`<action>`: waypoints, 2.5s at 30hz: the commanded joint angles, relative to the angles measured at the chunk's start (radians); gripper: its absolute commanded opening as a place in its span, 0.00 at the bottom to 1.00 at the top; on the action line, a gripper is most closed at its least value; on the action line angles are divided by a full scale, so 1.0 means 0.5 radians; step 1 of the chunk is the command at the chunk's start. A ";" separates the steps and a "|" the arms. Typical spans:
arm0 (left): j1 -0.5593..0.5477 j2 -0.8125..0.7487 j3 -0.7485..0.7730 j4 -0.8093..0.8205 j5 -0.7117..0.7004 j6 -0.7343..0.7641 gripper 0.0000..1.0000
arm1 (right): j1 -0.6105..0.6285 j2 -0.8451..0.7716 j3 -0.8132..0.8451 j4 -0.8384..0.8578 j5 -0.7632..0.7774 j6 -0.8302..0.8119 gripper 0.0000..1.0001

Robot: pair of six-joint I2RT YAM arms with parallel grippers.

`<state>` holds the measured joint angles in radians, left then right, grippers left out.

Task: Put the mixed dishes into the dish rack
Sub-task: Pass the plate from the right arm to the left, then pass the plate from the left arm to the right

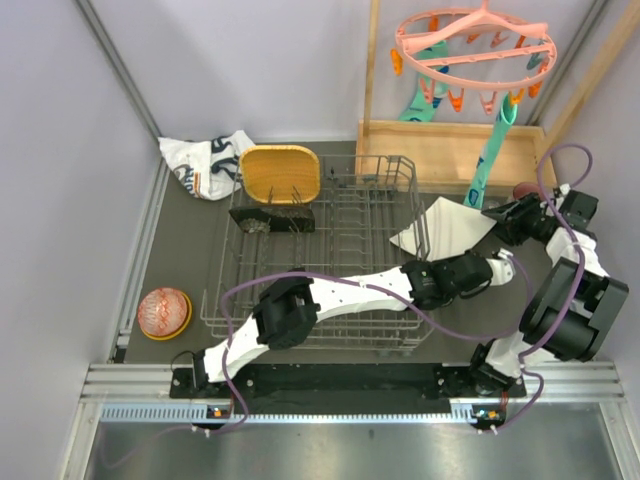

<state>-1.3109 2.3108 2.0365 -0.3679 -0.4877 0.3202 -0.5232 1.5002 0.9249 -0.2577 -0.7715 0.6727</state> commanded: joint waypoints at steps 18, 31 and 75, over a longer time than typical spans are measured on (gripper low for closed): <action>0.002 -0.029 0.109 0.003 -0.012 0.004 0.00 | 0.154 0.301 0.239 -0.123 -0.006 -0.140 0.46; -0.001 -0.056 0.109 0.015 -0.037 0.022 0.00 | 0.206 0.371 0.240 -0.209 0.034 -0.223 0.24; -0.004 -0.636 0.029 -0.108 -0.046 -0.288 0.98 | 0.203 0.261 0.325 -0.249 0.009 -0.275 0.00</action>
<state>-1.3163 2.1567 2.0476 -0.4561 -0.4633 0.2096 -0.4320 1.6768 1.0309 -0.3904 -0.7074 0.5106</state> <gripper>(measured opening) 0.982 0.117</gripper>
